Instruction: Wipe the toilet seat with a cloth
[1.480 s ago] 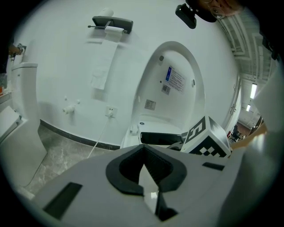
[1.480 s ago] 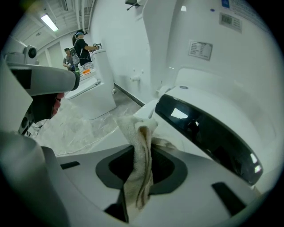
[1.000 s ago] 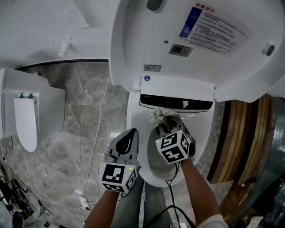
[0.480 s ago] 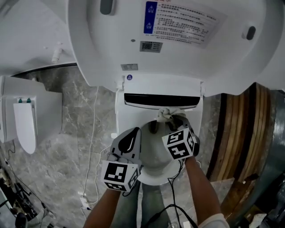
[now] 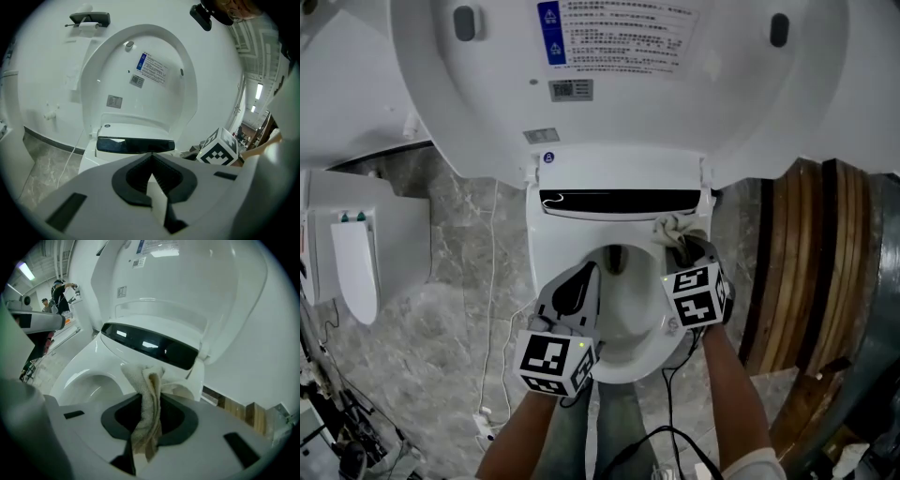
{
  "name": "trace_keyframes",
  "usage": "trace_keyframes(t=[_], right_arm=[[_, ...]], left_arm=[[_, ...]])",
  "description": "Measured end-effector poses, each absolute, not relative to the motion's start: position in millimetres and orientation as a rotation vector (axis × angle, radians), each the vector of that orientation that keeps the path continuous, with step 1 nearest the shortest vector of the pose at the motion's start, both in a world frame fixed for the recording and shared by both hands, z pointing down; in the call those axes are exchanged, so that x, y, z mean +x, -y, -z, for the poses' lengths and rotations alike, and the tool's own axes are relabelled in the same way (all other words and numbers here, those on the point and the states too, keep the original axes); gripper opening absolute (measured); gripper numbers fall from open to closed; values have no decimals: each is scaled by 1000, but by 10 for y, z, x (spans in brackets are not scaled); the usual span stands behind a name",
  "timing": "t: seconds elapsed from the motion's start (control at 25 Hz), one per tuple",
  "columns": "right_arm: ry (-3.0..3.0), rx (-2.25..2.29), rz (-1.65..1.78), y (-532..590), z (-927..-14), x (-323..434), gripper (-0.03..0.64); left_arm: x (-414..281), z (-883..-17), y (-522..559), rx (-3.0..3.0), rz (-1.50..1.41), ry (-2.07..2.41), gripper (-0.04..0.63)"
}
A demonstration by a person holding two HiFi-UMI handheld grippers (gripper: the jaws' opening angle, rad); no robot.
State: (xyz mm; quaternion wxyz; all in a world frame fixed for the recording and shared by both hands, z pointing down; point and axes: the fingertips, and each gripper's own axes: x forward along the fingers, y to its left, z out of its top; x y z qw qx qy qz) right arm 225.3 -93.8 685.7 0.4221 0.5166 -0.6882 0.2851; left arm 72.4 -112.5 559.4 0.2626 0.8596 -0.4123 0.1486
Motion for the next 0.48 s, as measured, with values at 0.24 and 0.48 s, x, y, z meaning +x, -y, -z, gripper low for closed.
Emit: trace_keyframes(t=[0.24, 0.48], right_arm=[[1729, 1329, -718, 893, -6845, 2373, 88], [1735, 1312, -699, 892, -6862, 2368, 87]], left_arm=[[834, -5560, 1076, 2333, -397, 1115, 11], [801, -5568, 987, 2316, -402, 1136, 11]])
